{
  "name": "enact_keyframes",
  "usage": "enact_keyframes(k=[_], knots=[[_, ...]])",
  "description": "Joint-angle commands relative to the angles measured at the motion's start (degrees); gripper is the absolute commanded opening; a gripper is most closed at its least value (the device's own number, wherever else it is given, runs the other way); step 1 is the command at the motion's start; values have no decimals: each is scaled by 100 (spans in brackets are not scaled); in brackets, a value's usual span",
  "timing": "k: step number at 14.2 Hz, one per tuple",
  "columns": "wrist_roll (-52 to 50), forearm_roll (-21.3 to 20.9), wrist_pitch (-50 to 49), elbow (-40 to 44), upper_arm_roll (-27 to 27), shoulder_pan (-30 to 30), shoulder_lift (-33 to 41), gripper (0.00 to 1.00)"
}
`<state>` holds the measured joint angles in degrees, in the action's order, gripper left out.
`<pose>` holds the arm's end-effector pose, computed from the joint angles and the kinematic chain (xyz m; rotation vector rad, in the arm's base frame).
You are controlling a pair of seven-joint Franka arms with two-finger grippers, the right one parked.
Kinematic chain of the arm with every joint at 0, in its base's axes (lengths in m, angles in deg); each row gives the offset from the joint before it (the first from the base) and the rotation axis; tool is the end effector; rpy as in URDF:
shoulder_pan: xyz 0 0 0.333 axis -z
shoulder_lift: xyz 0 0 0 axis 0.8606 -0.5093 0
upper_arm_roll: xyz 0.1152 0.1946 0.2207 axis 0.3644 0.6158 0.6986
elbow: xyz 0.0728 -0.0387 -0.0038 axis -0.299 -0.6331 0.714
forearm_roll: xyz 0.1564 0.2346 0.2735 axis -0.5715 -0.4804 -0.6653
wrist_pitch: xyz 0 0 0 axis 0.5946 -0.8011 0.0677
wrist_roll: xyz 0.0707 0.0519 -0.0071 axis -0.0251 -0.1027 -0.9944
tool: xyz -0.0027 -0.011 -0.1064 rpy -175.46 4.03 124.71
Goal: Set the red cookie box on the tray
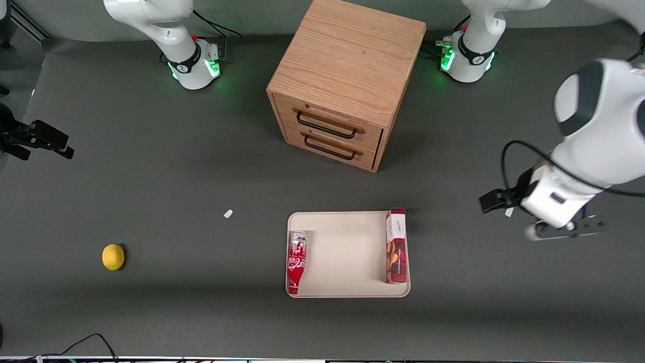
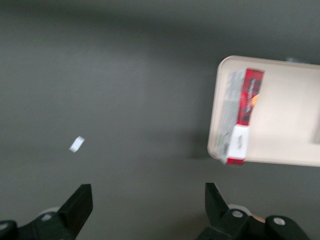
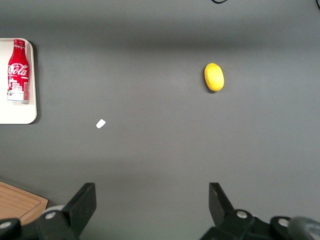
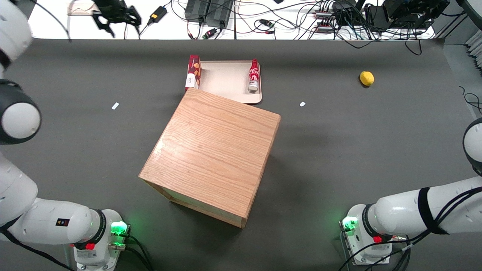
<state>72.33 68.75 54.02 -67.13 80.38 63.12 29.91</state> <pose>0.6371 -0.1012 0.5424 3.0921 0.1761 -0.0053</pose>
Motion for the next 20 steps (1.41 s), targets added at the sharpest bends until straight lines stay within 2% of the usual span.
enact_keyframes(k=[1, 5, 20], knots=[[775, 72, -120, -824, -18, -460, 776, 100], [1508, 72, -147, -1608, -18, -1033, 1620, 100], [1658, -7, -577, -1680, -36, -1139, 2422, 100]])
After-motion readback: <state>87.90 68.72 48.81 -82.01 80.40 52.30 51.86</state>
